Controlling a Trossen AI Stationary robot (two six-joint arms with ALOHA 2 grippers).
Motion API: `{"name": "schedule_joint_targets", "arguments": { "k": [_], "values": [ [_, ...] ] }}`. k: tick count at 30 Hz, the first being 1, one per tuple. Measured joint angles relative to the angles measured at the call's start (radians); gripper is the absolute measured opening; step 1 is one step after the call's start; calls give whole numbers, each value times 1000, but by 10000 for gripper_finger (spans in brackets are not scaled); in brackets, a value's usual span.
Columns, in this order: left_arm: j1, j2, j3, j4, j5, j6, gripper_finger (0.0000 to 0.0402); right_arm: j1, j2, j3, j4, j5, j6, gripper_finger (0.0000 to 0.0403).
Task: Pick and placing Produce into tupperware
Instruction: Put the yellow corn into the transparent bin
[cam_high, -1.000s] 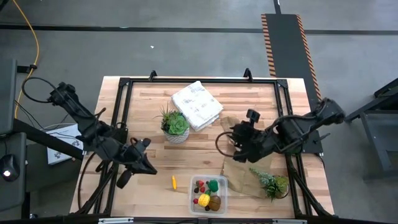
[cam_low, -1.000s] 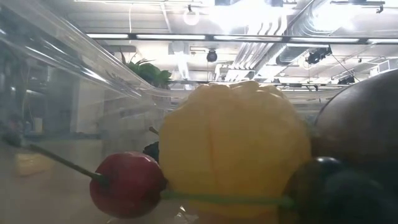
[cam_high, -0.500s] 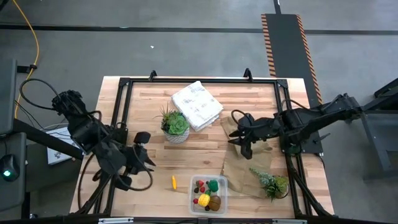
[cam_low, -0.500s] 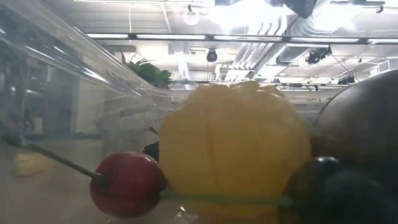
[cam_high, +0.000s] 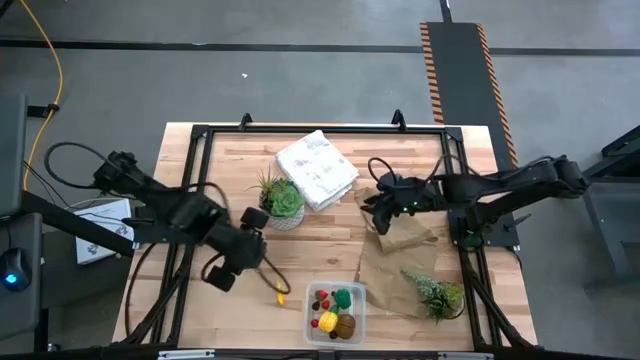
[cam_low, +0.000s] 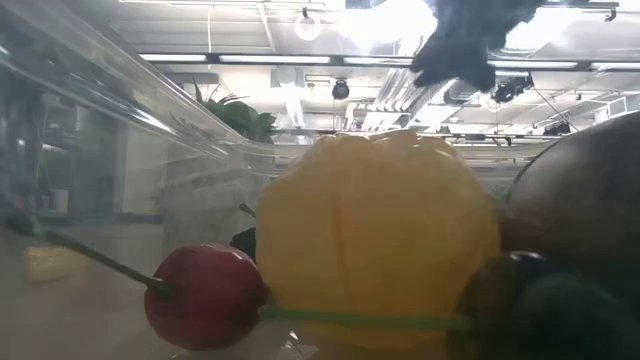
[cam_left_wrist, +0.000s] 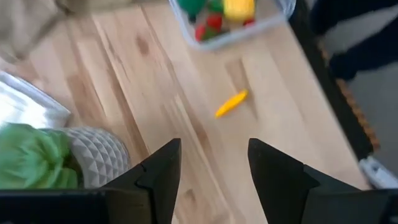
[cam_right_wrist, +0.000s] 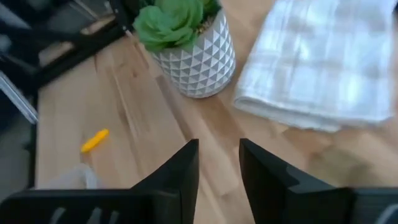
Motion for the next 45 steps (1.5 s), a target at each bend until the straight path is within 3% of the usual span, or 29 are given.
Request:
{"name": "schedule_joint_targets", "arguments": {
  "k": [8,15,24,36,45],
  "values": [
    [67,1,-171,112,27,208,177,13,1,-200,355,-29,190,70],
    [81,1,-374,341,105,321,177,12,1,-205,353,-9,245,62],
    [79,1,-569,585,168,357,177,10,1,-194,355,28,298,62],
    [81,7,-643,800,255,455,177,10,1,-193,355,41,335,62],
    [81,125,-644,870,327,469,177,10,1,-192,344,68,341,62]
  ]
}}
